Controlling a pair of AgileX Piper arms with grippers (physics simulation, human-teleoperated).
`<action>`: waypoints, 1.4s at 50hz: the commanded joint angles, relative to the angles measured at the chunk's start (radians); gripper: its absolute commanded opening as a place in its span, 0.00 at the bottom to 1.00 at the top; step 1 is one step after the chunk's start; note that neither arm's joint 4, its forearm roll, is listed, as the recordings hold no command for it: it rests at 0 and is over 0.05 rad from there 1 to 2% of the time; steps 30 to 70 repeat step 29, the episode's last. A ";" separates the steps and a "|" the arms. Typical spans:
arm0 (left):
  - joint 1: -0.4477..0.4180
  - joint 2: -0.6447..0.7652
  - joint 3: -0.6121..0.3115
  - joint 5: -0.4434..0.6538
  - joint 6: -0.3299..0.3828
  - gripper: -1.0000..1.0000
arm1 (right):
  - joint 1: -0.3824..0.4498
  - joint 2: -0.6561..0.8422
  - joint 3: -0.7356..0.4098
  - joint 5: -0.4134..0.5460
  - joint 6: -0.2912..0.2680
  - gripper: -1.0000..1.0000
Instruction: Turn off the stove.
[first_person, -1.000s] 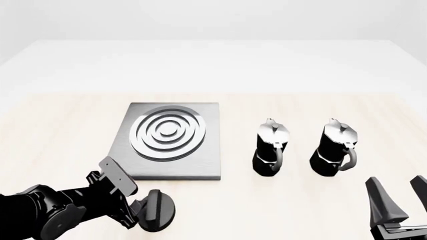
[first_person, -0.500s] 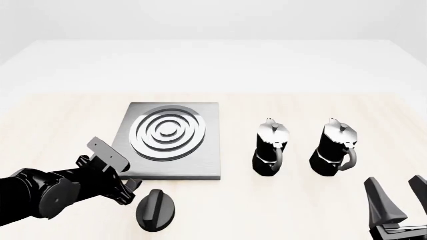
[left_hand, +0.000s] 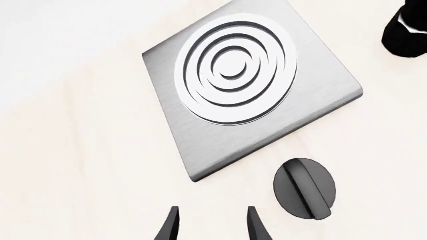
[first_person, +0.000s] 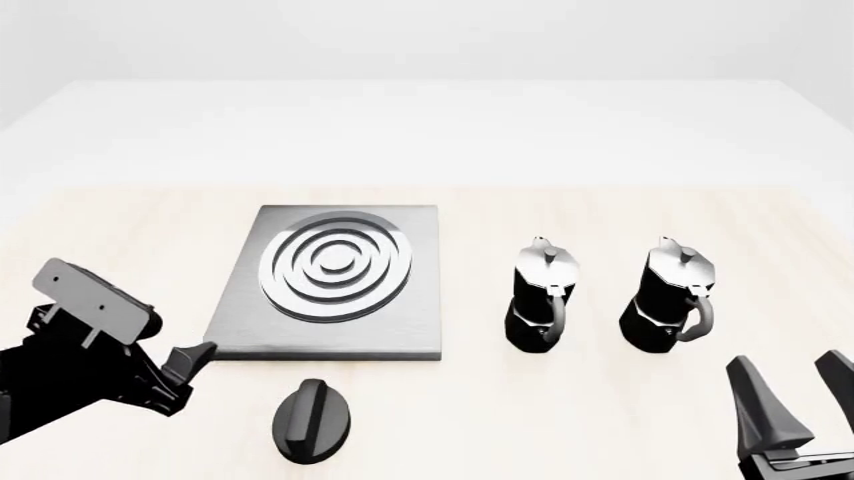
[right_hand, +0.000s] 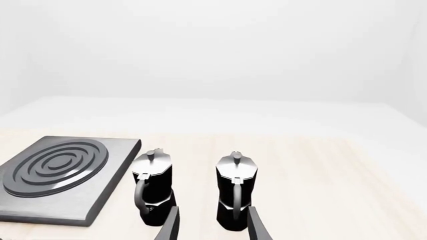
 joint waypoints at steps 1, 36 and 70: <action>0.026 -0.170 -0.031 0.138 -0.011 1.00 | 0.007 -0.001 0.000 0.000 -0.007 1.00; 0.047 -0.401 -0.091 0.340 -0.108 1.00 | 0.017 -0.002 0.000 0.001 -0.008 1.00; 0.047 -0.401 -0.091 0.340 -0.108 1.00 | 0.017 -0.002 0.000 0.001 -0.008 1.00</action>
